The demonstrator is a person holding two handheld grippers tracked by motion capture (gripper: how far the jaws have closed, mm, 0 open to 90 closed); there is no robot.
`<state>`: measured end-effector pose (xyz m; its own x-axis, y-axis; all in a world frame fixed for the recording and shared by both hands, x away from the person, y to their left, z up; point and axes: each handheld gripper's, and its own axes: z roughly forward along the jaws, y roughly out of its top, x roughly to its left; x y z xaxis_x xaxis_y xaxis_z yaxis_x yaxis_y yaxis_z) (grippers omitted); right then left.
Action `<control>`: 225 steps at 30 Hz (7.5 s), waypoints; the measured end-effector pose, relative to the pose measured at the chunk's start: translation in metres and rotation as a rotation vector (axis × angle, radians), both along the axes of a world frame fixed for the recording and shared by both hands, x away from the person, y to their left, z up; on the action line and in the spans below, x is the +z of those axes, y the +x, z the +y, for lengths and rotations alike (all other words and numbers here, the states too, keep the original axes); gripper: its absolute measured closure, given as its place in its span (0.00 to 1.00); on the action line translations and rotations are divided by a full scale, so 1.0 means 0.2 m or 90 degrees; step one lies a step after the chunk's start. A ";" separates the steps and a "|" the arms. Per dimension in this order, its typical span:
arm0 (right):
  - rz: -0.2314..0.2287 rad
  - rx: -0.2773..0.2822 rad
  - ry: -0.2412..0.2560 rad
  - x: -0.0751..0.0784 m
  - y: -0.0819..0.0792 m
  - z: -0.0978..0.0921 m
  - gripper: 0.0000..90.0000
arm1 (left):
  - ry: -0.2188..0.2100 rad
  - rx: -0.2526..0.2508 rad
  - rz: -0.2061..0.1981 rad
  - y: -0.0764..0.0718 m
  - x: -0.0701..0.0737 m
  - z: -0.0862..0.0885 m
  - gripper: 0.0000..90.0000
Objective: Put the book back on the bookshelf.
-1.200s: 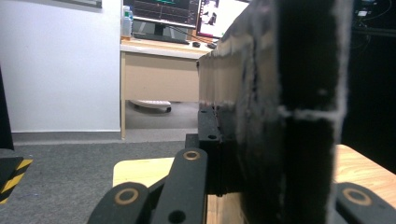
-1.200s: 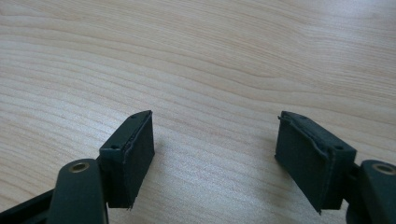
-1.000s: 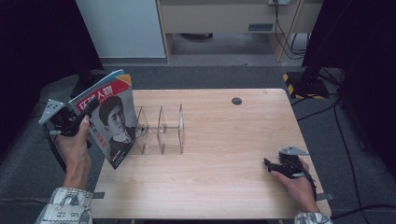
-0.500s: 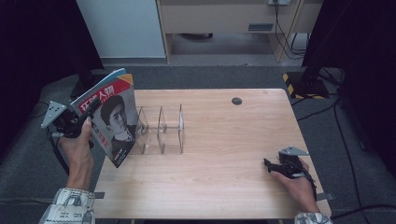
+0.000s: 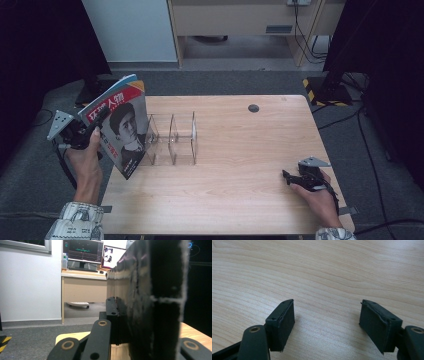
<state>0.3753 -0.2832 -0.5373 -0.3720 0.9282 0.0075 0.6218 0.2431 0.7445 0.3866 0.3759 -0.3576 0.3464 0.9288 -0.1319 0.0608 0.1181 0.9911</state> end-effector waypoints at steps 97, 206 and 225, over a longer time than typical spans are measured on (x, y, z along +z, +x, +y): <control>0.000 0.016 0.001 0.00 -0.02 0.01 0.31 | -0.039 0.047 0.017 -0.06 -0.23 -0.06 0.82; 0.002 0.020 -0.001 0.00 -0.01 0.02 0.26 | 0.097 0.001 0.156 -0.50 -0.49 -0.06 0.04; 0.004 0.021 -0.001 0.00 -0.01 0.02 0.26 | 0.175 -0.077 0.148 -0.61 -0.47 -0.21 0.05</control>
